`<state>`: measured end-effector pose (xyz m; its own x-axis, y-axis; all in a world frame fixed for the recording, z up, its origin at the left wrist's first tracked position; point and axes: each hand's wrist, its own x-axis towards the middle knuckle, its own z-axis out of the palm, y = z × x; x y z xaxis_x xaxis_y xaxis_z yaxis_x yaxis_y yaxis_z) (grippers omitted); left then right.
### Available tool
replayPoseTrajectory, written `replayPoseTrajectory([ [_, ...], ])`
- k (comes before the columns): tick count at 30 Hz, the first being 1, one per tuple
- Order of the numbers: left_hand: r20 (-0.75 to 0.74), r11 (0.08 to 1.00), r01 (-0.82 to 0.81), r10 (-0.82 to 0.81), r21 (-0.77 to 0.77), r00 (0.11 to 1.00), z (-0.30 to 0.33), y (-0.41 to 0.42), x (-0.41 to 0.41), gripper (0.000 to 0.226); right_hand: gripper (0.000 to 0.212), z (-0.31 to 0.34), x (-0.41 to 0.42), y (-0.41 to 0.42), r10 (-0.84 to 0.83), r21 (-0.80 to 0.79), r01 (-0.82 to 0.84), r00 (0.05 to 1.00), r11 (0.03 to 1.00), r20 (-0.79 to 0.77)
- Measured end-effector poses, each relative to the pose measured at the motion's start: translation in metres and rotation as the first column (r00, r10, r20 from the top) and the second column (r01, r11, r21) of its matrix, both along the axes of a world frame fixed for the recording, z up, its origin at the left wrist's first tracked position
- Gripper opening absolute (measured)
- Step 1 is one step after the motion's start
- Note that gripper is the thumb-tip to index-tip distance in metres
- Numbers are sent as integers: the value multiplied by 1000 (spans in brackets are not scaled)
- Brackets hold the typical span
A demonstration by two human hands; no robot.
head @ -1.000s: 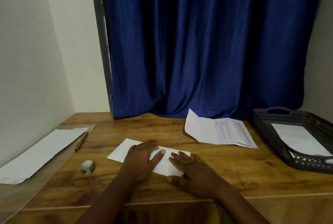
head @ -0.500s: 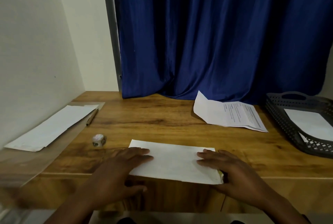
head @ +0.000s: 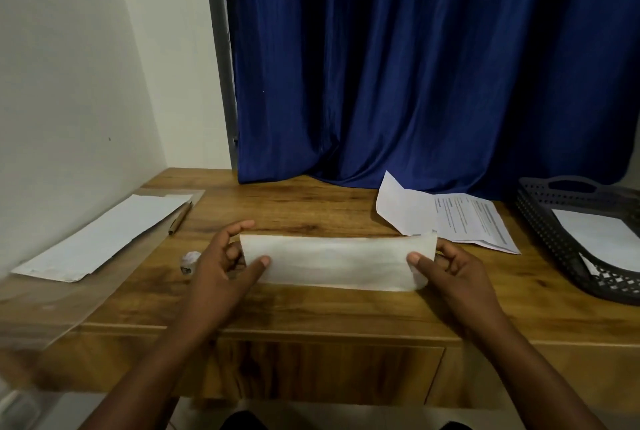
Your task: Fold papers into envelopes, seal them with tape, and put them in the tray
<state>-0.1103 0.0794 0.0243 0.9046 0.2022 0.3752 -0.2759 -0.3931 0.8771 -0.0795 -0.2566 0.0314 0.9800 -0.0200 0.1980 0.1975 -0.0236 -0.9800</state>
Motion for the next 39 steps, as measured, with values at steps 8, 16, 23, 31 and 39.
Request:
replayPoseTrajectory([
  [8,-131,982,-103,124,159,984,-20,-3,23,80,38,-20,25,13,-214,-112,209,976,972,-35],
  [16,67,833,-258,259,490,963,-23,-17,11,85,53,-30,20,17,-285,-369,306,952,877,112],
  [23,204,802,-320,249,505,947,-26,-13,9,70,79,-37,23,21,-138,-761,241,970,602,198],
  [31,325,905,-362,281,224,903,-15,2,-5,41,64,-39,30,23,-11,-928,82,996,364,83],
  [39,-30,822,-466,502,329,864,-17,90,-3,77,65,-41,33,19,-13,-931,58,998,359,57],
])
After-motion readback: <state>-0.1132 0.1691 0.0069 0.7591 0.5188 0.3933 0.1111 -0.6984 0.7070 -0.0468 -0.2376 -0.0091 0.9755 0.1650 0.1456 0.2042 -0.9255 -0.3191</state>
